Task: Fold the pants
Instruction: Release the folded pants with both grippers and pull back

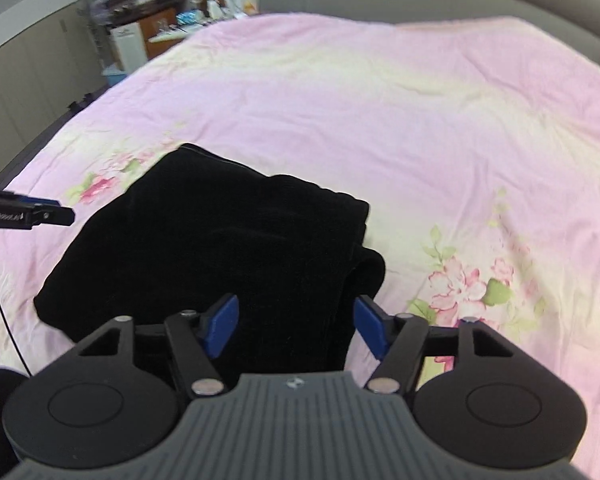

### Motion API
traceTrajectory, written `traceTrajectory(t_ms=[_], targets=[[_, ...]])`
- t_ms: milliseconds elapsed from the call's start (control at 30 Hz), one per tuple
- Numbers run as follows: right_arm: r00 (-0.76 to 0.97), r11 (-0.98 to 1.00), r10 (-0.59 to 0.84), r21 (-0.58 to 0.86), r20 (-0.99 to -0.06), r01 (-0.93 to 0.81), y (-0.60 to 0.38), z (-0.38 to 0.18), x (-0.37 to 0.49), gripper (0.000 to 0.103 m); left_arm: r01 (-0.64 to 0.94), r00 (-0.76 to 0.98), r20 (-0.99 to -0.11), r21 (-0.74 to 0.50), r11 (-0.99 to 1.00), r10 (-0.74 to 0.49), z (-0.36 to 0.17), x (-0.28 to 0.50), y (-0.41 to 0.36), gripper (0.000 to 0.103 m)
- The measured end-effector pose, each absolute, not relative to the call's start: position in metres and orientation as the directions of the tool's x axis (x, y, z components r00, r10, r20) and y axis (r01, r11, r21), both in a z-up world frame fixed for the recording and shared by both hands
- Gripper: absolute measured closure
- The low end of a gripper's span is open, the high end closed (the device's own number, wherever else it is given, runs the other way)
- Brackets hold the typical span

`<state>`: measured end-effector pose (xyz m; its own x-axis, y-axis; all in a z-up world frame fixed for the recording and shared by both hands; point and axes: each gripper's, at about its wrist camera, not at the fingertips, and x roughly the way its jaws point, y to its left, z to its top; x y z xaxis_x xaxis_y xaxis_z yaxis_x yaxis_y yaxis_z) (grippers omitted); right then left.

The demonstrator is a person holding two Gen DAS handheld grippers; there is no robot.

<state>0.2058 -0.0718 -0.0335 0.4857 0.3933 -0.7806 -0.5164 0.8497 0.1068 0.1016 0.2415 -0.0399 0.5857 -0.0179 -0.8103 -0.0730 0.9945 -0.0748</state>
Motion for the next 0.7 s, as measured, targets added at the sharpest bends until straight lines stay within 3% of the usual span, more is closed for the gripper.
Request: traceTrajectory(t_ms=[167, 367, 467, 700], targets=[[0.515, 0.838, 0.421, 0.101, -0.747, -0.537, -0.064, -0.058, 0.165, 0.065, -0.042, 0.528, -0.849, 0.01, 0.999, 0.031, -0.064, 0.084, 0.237, 0.054], [0.548, 0.871, 0.373, 0.079, -0.749, -0.485, -0.05, -0.108, 0.151, 0.064, -0.17, 0.481, -0.877, -0.108, 0.98, -0.013, -0.112, 0.09, 0.258, 0.055], [0.556, 0.881, 0.359, 0.075, -0.75, -0.467, -0.047, -0.122, 0.151, 0.062, -0.209, 0.467, -0.884, -0.09, 0.974, 0.018, -0.127, 0.093, 0.256, 0.05], [0.561, 0.875, 0.397, 0.115, -0.726, -0.47, -0.058, -0.096, 0.145, 0.06, -0.223, 0.536, -0.837, -0.016, 0.975, 0.109, -0.085, 0.081, 0.238, 0.052]])
